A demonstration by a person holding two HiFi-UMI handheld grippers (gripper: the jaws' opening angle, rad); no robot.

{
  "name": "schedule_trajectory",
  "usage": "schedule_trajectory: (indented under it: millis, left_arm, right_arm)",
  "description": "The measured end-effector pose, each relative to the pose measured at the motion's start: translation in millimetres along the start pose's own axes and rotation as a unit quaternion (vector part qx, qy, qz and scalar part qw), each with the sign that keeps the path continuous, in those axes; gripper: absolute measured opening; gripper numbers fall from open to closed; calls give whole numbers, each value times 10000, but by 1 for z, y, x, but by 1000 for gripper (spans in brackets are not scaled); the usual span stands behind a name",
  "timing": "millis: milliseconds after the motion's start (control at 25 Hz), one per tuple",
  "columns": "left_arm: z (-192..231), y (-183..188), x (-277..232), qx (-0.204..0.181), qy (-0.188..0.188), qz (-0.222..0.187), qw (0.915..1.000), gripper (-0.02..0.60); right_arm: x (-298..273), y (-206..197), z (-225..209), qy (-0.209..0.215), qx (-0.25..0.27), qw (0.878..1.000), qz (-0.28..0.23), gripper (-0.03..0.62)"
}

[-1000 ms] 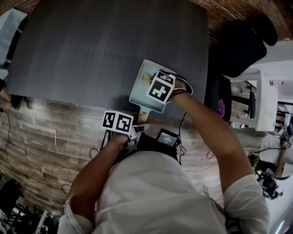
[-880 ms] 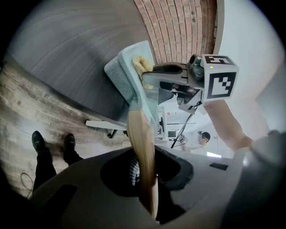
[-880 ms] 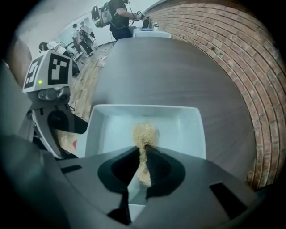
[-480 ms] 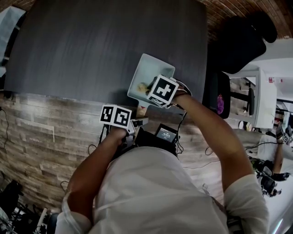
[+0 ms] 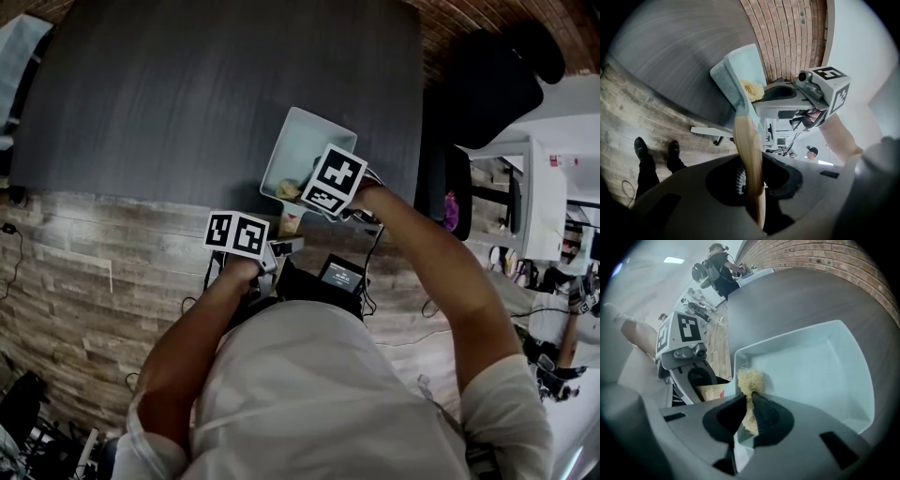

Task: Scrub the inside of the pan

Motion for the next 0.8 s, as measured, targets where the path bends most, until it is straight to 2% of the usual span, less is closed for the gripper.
schedule_trajectory:
  millis: [160,320,440,640,800]
  left_arm:
    - [-1,1,0,1,27,0,10000,89]
    - [-1,0,-1,-14,47,17,10000,89]
    - [0,-1,0,13,49,23,10000,89]
    - [1,0,0,18,59,24,10000,89]
    - [2,-2,-1,-12,90,77,9999,89]
  right_arm:
    - [2,0,2,482,-13,9988,131,46]
    - [4,0,5,544,391,9968,440,46]
    - [9,6,1,381,595,9964,468,46]
    - [14,27,-20,-276,814,9954,433,46]
    - [2,36,-6,-377,1727,9813,759,46]
Point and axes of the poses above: the fingertips, and each gripper's own axes: x backward along the fingers, z to its left, y out of its top, the point moved 2 cm from there along x, backward along the fingers, and after that the axes turned 11 degrees about x, right-handed, at the moved point
